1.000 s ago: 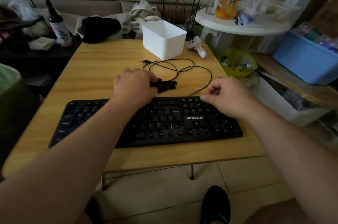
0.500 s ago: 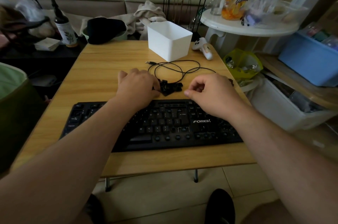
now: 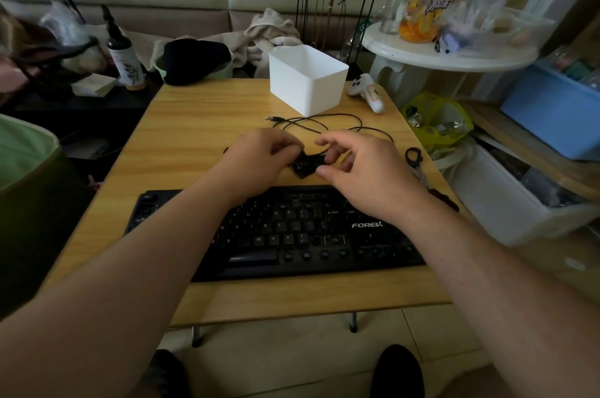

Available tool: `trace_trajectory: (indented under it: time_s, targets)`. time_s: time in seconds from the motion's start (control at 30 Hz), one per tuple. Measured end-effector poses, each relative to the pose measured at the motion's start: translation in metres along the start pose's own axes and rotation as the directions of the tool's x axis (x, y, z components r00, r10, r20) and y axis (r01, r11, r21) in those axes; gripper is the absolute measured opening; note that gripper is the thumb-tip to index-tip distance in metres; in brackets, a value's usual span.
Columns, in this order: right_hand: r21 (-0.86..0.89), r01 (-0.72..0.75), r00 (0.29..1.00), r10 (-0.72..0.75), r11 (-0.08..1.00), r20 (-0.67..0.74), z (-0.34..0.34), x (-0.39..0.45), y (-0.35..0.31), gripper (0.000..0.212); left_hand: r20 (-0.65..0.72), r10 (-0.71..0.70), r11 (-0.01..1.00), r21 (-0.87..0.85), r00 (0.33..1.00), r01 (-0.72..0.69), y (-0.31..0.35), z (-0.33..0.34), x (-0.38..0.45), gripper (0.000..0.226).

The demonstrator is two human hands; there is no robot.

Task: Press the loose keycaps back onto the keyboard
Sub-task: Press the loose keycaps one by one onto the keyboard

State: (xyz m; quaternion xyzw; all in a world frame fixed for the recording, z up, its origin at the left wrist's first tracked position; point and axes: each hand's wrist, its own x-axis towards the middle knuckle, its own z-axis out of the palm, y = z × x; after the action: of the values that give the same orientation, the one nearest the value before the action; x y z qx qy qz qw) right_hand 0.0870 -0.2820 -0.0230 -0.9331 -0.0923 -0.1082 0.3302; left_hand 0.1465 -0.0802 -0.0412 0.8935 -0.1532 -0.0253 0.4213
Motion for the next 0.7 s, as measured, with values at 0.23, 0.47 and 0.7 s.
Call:
trace_trajectory:
  time_s: [0.23, 0.47, 0.7]
  targets:
    - [0.092, 0.152, 0.979, -0.137, 0.984, -0.150, 0.001, 0.000, -0.006, 0.042, 0.180, -0.046, 0.858, -0.496, 0.983, 0.131, 0.020, 0.004, -0.020, 0.021]
    - [0.055, 0.253, 0.947, -0.236, 0.966, -0.217, -0.001, -0.004, -0.012, 0.030, 0.166, -0.021, 0.800, -0.588, 0.986, 0.116, 0.023, 0.001, -0.028, 0.023]
    - [0.060, 0.260, 0.928, -0.232, 0.964, -0.291, -0.004, -0.005, -0.011, 0.022, 0.155, -0.018, 0.723, -0.680, 0.988, 0.120, 0.022, 0.000, -0.029, 0.018]
